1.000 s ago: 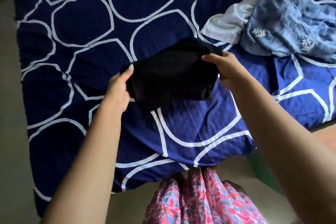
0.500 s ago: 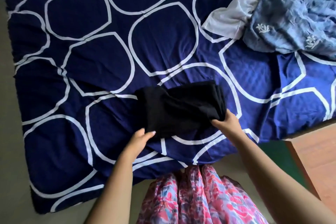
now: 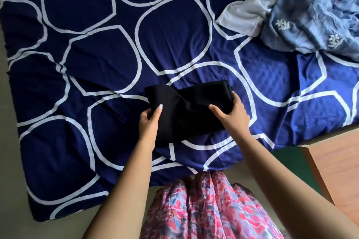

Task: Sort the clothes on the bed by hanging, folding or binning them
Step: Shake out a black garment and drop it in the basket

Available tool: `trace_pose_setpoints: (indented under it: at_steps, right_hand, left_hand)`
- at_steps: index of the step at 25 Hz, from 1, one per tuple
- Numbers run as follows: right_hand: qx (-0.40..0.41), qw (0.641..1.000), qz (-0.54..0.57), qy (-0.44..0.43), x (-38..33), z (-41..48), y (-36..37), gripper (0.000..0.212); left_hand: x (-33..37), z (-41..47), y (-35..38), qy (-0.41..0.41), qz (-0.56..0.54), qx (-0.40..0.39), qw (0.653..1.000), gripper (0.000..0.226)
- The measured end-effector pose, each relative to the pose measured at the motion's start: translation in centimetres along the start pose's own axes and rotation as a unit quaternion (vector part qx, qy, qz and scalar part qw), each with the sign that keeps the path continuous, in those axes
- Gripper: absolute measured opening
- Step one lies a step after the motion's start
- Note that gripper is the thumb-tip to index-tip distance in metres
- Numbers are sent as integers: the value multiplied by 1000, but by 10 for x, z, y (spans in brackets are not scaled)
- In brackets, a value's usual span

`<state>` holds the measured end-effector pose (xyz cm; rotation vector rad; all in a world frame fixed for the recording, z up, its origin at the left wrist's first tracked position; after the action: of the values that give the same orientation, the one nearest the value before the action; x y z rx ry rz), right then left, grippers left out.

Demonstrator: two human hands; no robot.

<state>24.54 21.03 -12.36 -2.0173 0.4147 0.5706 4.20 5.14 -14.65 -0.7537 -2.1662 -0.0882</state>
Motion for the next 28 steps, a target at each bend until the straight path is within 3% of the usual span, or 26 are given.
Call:
trace_pose_setpoints:
  at_steps: [2, 3, 7, 9, 11, 13, 14, 17, 19, 21, 23, 25, 27, 28]
  right_hand:
    - [52, 999, -8, -6, 4, 0, 2, 43]
    - [74, 997, -6, -6, 8, 0, 2, 34]
    - [58, 998, -4, 31, 21, 3, 4, 24]
    - [65, 997, -14, 48, 14, 3, 6, 30]
    - [125, 990, -60, 12, -3, -4, 9, 51]
    - [171, 974, -100, -110, -27, -19, 17, 58]
    - [167, 960, -128, -186, -36, -27, 26, 59]
    - [86, 905, -262, -324, -38, -33, 60, 61]
    - [57, 880, -328, -338, -31, -22, 68, 63]
    - [62, 866, -367, -334, -27, -11, 66, 61]
    - [51, 870, -379, -311, -25, 0, 59, 58]
    - [41, 875, -389, -287, -27, 7, 56, 54]
    - [59, 854, -409, -316, -36, 6, 62, 48]
    - [70, 835, -412, -359, -44, 4, 68, 47]
  left_hand:
    - [-1, 0, 4, 32, -9, 59, 998, 36]
    - [-5, 0, 4, 38, -13, 66, 997, 35]
    - [-20, 7, -5, -41, 46, 24, 998, 50]
    - [-13, 5, -4, -24, 66, 42, 997, 59]
    - [0, 1, -1, 102, 157, 76, 979, 76]
    - [9, -4, 7, 233, 264, 56, 934, 84]
    - [9, -4, 11, 258, 314, 34, 913, 86]
    - [9, 4, 18, 251, 419, -3, 873, 69]
    - [11, 8, 19, 315, 430, 0, 846, 51]
    - [14, 10, 18, 366, 432, 11, 824, 56]
    - [15, 15, 18, 350, 462, 19, 815, 60]
    - [13, 23, 21, 273, 509, 25, 816, 52]
    - [12, 28, 27, 231, 509, 46, 828, 45]
    - [13, 28, 31, 253, 501, 64, 825, 48]
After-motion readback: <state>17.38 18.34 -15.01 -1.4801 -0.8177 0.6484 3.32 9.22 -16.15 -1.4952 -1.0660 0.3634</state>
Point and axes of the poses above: each hand's wrist, its own z-axis towards the middle knuckle, its own y-axis out of the palm, x = y × z, the point moved 2 cm from there along z, towards the middle knuckle, and after that the axes turned 4 degrees about -z, right-handed, at the moved point
